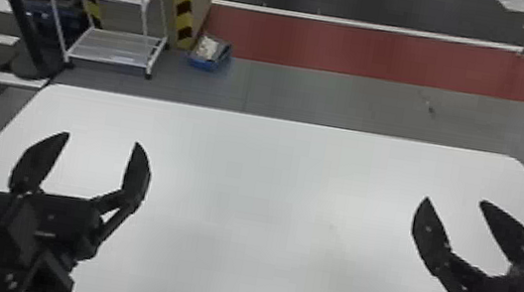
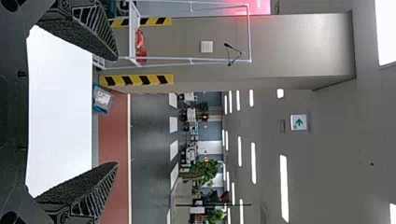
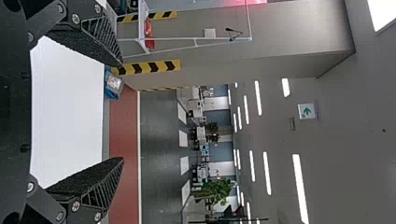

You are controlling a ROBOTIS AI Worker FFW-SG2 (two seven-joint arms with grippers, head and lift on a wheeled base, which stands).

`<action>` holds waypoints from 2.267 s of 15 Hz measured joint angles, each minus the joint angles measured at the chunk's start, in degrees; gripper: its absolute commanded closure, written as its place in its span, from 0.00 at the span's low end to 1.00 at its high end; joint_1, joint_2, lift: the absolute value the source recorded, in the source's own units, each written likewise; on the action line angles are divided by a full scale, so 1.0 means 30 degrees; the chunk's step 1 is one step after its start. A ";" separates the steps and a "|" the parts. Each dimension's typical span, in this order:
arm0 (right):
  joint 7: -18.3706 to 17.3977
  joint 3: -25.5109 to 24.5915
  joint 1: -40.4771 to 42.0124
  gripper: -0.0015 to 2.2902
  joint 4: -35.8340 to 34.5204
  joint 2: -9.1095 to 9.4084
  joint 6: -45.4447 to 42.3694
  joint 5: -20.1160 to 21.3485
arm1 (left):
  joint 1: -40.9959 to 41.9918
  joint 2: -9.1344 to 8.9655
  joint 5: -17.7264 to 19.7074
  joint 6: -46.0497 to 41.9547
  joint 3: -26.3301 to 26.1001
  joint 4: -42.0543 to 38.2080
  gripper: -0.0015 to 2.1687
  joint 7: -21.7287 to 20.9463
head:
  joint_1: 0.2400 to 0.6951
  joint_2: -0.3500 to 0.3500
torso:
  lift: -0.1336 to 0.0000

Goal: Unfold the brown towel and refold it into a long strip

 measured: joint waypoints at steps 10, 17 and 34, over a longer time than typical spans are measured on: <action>-0.0217 -0.0309 -0.0013 0.09 0.0076 -0.0231 0.0044 -0.0303 | 0.0009 0.0001 0.0000 0.0041 -0.0033 -0.0236 0.04 -0.0052 | 1.00 0.50 | 0.07; -0.0229 -0.0357 -0.0410 0.09 0.0607 -0.0504 0.0133 -0.0529 | -0.0288 -0.0064 0.0000 0.0133 -0.0081 -0.0079 0.04 -0.0156 | 1.00 0.49 | 0.07; -0.0258 -0.0531 -0.0542 0.09 0.0893 -0.0795 0.0018 -0.0799 | -0.0779 -0.0173 -0.0115 0.0174 -0.0450 0.0411 0.04 0.0036 | 1.00 0.46 | 0.07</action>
